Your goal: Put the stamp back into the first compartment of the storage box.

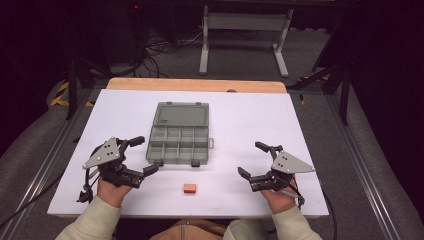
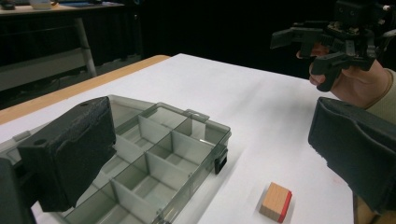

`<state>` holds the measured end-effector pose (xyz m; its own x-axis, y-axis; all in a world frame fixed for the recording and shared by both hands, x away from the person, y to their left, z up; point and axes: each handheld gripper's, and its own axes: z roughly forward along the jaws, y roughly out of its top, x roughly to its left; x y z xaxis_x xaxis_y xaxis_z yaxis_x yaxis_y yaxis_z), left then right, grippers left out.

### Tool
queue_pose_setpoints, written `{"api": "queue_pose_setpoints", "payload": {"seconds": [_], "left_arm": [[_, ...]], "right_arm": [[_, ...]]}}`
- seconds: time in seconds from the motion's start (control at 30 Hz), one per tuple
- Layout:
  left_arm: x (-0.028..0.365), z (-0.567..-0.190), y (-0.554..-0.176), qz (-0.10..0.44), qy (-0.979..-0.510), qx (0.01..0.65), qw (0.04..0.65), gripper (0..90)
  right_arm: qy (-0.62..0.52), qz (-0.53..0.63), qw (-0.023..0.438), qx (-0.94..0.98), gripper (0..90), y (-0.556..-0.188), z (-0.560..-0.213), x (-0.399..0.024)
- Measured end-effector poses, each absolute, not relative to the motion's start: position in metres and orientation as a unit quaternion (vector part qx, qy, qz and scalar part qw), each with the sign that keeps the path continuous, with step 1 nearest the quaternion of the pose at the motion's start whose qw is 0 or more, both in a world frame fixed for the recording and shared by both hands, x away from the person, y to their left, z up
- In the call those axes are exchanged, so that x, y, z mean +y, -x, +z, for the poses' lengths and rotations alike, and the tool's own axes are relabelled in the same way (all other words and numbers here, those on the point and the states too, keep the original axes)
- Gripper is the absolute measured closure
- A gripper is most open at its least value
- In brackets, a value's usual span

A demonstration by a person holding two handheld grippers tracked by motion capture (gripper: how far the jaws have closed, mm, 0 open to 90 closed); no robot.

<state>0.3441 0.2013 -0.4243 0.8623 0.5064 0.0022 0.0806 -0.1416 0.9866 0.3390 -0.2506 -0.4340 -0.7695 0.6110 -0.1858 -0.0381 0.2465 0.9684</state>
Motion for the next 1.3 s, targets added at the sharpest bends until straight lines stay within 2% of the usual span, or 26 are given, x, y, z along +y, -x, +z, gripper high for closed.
{"api": "queue_pose_setpoints", "payload": {"seconds": [0.73,0.97,1.1,1.3], "left_arm": [[0.148,-0.418,-0.366,0.12,-0.759,0.154,0.621,2.2],[0.137,-0.415,-0.367,0.105,-0.793,0.111,0.589,5.3],[0.131,-0.417,-0.369,0.069,-0.814,0.092,0.57,7.0],[0.121,-0.419,-0.371,0.042,-0.842,0.071,0.533,7.1]], "right_arm": [[-0.198,0.589,0.268,0.736,3.5,-0.34,-0.435,-0.251],[-0.197,0.589,0.266,0.737,3.5,-0.34,-0.436,-0.251],[-0.194,0.588,0.265,0.739,3.5,-0.34,-0.436,-0.25],[-0.194,0.588,0.264,0.74,3.5,-0.34,-0.436,-0.249]]}}
